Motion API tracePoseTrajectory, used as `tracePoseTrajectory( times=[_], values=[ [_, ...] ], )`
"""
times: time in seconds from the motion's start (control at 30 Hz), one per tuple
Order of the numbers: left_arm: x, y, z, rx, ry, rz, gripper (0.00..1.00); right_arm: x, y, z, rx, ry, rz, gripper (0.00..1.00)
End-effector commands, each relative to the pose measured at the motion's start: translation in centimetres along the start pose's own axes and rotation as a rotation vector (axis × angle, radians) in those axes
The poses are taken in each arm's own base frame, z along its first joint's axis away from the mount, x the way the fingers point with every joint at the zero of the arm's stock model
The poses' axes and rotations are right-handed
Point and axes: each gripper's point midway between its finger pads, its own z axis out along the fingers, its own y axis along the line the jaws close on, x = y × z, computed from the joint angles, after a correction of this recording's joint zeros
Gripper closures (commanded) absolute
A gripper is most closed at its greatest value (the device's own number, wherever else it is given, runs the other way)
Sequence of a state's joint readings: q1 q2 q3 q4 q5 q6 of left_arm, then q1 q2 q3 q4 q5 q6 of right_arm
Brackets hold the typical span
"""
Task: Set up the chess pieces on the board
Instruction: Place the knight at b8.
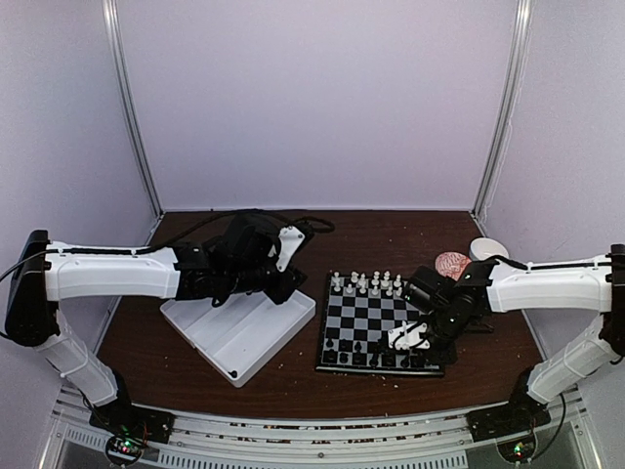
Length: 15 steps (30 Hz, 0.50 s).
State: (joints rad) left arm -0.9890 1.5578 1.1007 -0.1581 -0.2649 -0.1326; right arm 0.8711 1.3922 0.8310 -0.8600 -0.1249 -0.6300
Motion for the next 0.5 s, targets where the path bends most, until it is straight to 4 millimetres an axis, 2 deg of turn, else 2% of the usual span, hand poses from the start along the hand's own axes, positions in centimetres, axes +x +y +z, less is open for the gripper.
tracePoseTrajectory(
  times=[0.0, 0.23, 0.47],
  values=[
    [-0.27, -0.12, 0.04, 0.018, -0.023, -0.033, 0.54, 0.13, -0.56, 0.29, 0.036, 0.022, 0.008, 0.95],
    [-0.02, -0.43, 0.31, 0.032, -0.018, -0.04, 0.54, -0.01, -0.52, 0.33, 0.027, 0.021, 0.012, 0.91],
    [0.26, -0.56, 0.46, 0.037, -0.009, -0.04, 0.55, -0.18, -0.54, -0.14, 0.029, 0.01, 0.019, 0.81]
  ],
)
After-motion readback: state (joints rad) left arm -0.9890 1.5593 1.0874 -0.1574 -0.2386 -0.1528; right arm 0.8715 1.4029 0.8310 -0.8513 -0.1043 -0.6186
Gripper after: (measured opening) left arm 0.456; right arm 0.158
